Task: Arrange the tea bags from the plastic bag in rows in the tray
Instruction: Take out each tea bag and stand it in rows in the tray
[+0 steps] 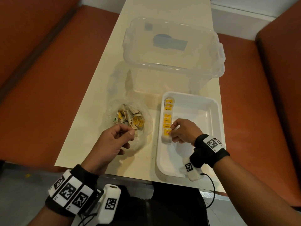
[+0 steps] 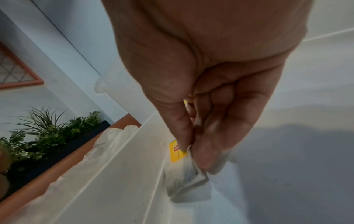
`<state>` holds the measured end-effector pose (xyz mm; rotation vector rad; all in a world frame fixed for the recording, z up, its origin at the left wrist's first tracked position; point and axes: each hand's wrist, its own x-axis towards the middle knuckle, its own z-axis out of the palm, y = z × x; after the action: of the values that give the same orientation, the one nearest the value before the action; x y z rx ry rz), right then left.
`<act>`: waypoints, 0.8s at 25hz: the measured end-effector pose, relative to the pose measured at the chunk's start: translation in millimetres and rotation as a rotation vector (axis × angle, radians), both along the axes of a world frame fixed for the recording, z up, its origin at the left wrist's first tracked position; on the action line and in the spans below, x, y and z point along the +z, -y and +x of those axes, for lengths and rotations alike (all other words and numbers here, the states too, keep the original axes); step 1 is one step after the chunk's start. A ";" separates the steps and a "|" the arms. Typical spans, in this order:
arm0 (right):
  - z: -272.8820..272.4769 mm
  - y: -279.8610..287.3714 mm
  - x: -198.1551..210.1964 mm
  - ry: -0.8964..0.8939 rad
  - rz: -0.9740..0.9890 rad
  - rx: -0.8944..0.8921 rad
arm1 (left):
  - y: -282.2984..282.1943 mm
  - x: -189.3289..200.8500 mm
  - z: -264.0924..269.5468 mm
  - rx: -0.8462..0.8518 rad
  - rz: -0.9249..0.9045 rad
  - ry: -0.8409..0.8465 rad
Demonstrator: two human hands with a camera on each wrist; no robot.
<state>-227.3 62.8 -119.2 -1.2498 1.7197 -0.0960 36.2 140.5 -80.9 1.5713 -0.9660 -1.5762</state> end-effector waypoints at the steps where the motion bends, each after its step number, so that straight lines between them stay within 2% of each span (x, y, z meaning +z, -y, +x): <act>1: 0.9 -0.8 -0.7 -0.013 -0.005 0.001 | 0.5 -0.6 0.7 -0.010 -0.004 0.021; 7: 2.3 -3.2 -1.9 -0.067 -0.036 0.032 | 3.0 -1.7 4.1 -0.033 -0.020 0.082; 12: 5.5 -3.6 3.7 0.065 0.056 -0.076 | 2.8 -2.2 1.3 -0.045 -0.016 0.086; 20: 0.4 -5.7 2.4 0.065 0.072 -0.074 | 0.4 -1.3 4.1 -0.047 -0.018 0.086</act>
<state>-226.9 68.5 -116.7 -1.1192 1.6989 -0.1159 40.3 140.1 -82.2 1.6260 -1.0674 -1.5388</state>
